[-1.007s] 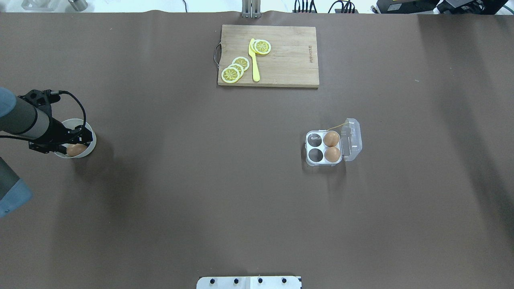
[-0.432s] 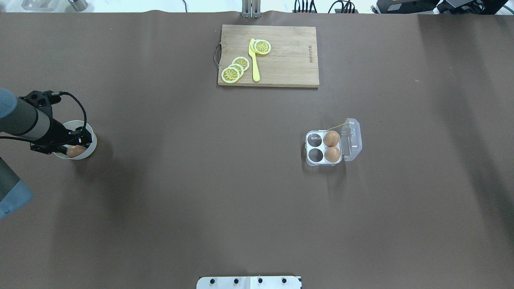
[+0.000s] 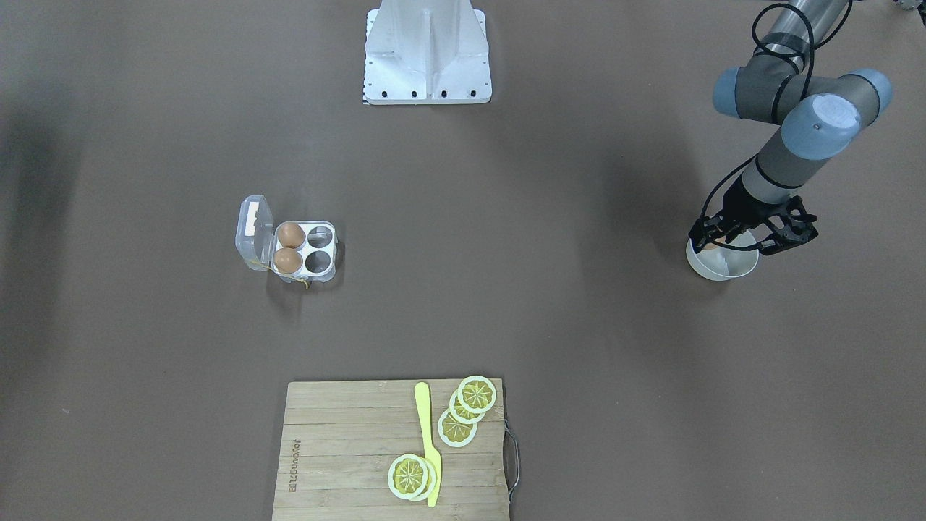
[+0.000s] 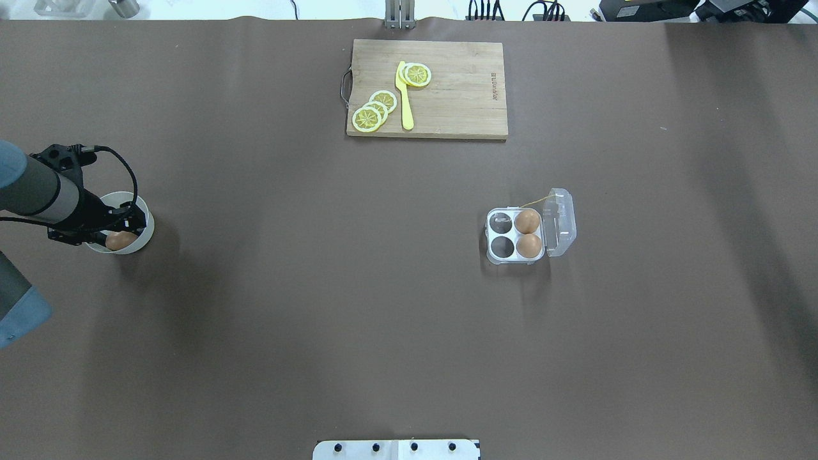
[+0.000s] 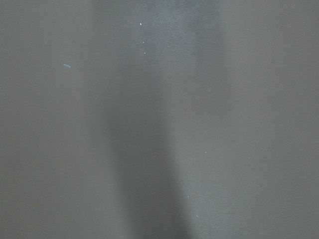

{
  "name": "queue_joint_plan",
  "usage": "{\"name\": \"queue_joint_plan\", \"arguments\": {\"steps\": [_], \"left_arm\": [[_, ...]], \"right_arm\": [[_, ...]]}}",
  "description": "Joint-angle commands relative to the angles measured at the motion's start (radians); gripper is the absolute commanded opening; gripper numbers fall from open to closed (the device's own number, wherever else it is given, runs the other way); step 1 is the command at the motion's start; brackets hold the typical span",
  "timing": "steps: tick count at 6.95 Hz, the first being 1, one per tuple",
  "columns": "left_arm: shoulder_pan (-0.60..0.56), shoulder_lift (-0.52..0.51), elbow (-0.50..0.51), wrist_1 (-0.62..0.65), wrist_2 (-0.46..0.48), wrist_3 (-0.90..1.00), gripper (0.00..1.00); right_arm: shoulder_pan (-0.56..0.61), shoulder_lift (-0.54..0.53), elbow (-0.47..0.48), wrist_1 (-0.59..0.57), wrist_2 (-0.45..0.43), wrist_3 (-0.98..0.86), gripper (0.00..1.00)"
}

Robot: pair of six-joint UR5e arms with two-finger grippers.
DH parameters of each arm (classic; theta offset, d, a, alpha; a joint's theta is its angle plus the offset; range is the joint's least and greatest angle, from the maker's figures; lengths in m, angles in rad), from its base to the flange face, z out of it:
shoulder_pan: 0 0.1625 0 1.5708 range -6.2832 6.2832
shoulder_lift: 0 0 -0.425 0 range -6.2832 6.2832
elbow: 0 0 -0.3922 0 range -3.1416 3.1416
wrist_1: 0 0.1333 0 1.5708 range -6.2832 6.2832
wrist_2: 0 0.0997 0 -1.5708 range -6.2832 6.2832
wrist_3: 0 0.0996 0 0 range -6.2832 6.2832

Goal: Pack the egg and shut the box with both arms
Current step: 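Close the left gripper on the brown egg inside the white bowl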

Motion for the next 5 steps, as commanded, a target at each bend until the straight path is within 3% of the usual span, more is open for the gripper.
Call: {"name": "queue_joint_plan", "arguments": {"steps": [1,5], "left_arm": [[-0.001,0.003,-0.007,0.003,-0.004,0.003,0.32],[-0.051,0.025,-0.08,0.011,-0.015,0.011,0.27]], "right_arm": [[0.0,0.0,0.0,0.0,0.0,0.0,1.0],[0.0,0.0,0.0,0.0,0.002,0.0,1.0]]}}
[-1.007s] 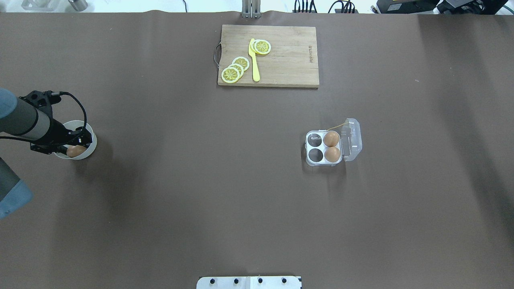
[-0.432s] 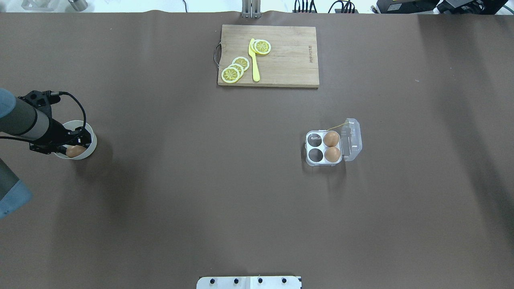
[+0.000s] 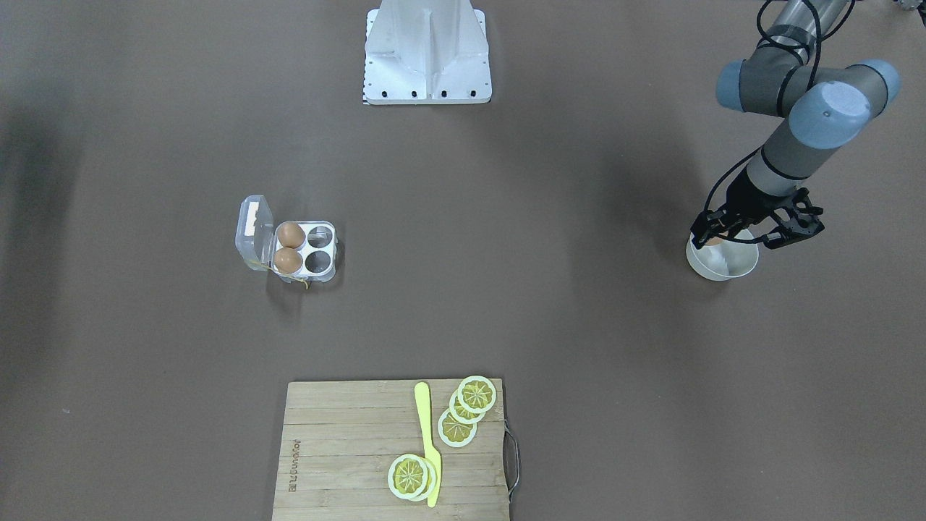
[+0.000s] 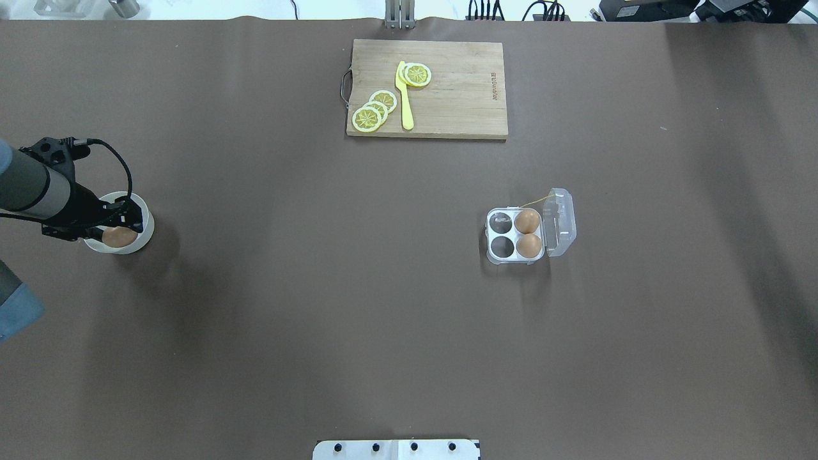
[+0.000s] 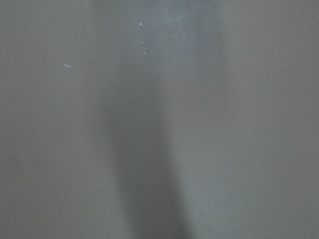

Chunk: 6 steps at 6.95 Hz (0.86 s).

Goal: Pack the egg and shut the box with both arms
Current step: 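Close the left gripper on the brown egg inside the white bowl, then lift the egg with the left gripper and carry it to the carton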

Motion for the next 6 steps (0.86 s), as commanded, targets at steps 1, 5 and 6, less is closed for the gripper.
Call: {"name": "queue_joint_plan", "arguments": {"steps": [1,5,6], "left_arm": [[-0.072,0.008,-0.027,0.001,-0.036,0.005,0.26],[-0.151,-0.056,-0.125,-0.013,-0.147,-0.124,0.26],[-0.126,-0.143,-0.125,-0.011,-0.132,-0.245,0.26]], "right_arm": [[0.0,0.002,0.0,0.0,0.0,0.0,1.0],[0.0,0.0,-0.001,0.003,0.003,-0.002,1.0],[0.0,0.0,0.0,0.003,0.004,-0.002,1.0]]}}
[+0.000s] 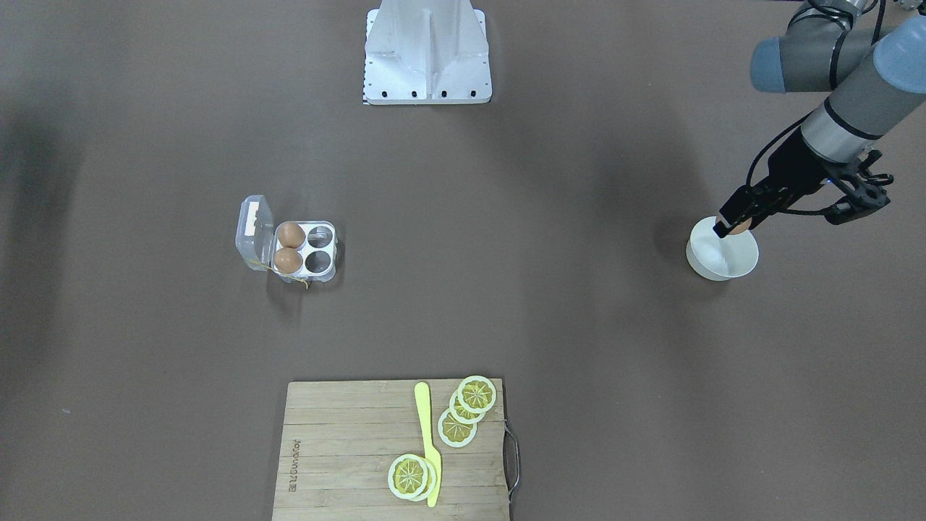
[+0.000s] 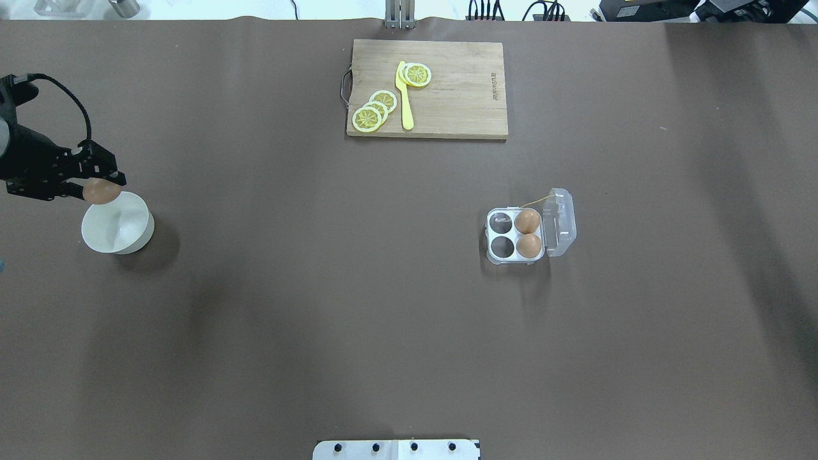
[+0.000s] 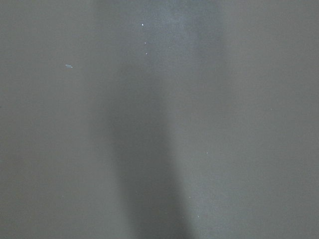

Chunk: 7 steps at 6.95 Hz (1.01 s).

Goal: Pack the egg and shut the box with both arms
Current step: 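Lift the egg with the left gripper and carry it to the carton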

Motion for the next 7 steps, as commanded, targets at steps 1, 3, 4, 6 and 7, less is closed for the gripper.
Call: {"name": "queue_joint_plan", "arguments": {"steps": [1,3,4,6,7], "left_arm": [[0.085,-0.178,0.0,-0.004,0.031,-0.231,0.26],[0.32,-0.38,0.053,-0.004,0.298,-0.437,0.26],[0.399,-0.468,0.096,-0.006,0.383,-0.506,0.26],[0.543,-0.618,0.263,-0.121,0.639,-0.589,0.26],[0.589,-0.66,0.323,-0.182,0.704,-0.592,0.26]], "right_arm": [[0.0,-0.001,-0.001,0.001,0.001,-0.001,1.0],[0.0,-0.001,-0.007,0.001,-0.002,-0.005,1.0],[0.0,-0.002,-0.007,-0.001,-0.002,-0.005,1.0],[-0.001,-0.001,-0.003,0.001,0.026,-0.001,1.0],[-0.002,0.002,-0.001,0.001,0.029,-0.002,1.0]]}}
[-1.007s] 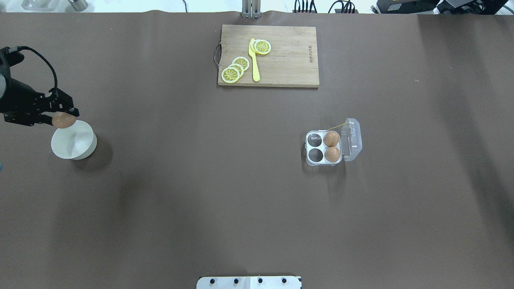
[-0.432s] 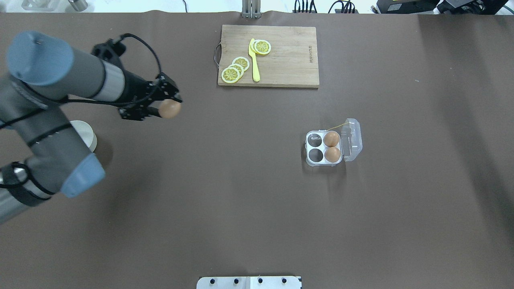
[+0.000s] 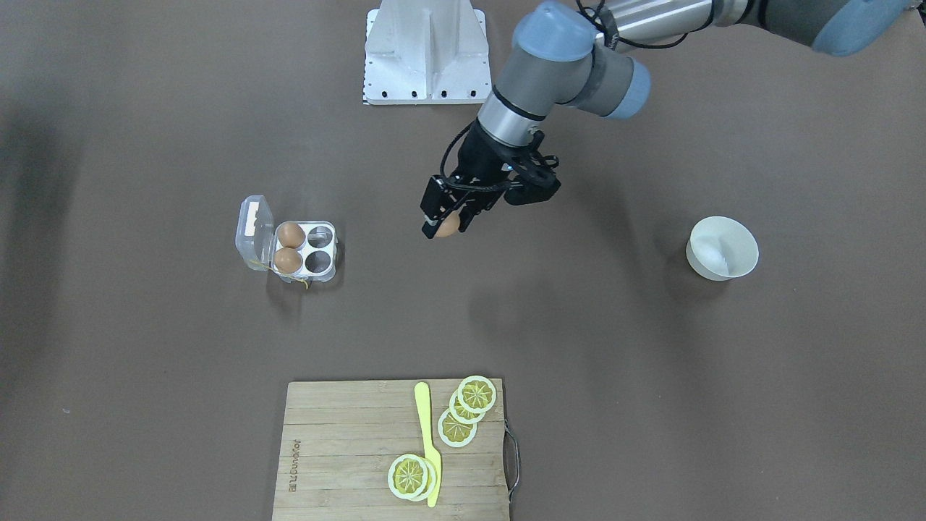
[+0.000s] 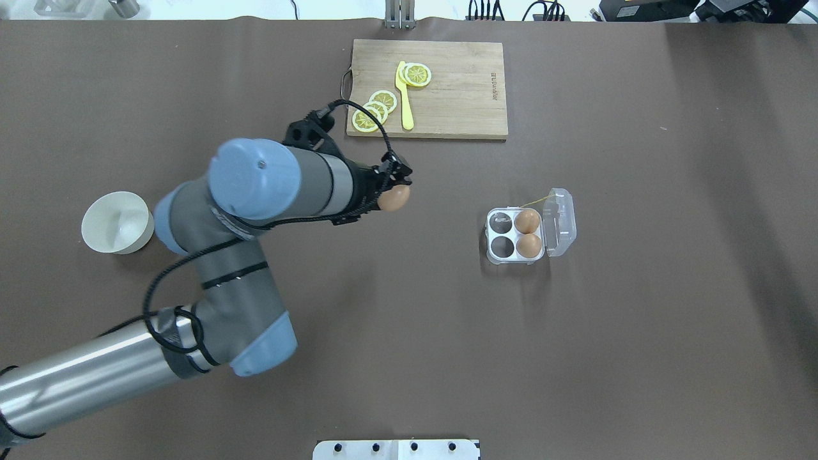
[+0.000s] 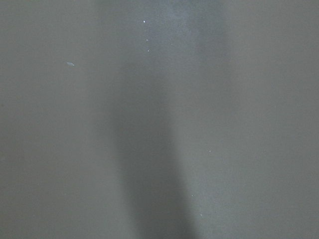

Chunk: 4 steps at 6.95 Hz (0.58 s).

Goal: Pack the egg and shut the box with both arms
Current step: 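Lift the egg with the left gripper and carry it to the carton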

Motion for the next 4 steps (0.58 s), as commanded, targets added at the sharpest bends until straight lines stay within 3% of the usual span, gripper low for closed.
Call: {"name": "queue_joint_plan", "arguments": {"steps": [1,4], "left_arm": [[0.104,-0.134,0.158,-0.078,0.166,-0.036,0.26],[0.149,-0.295,0.359,-0.089,0.265,-0.034,0.26]], "right_arm": [[-0.004,0.003,0.002,0.001,0.017,0.001,1.0],[-0.028,0.01,0.017,-0.001,0.069,0.003,1.0]]}}
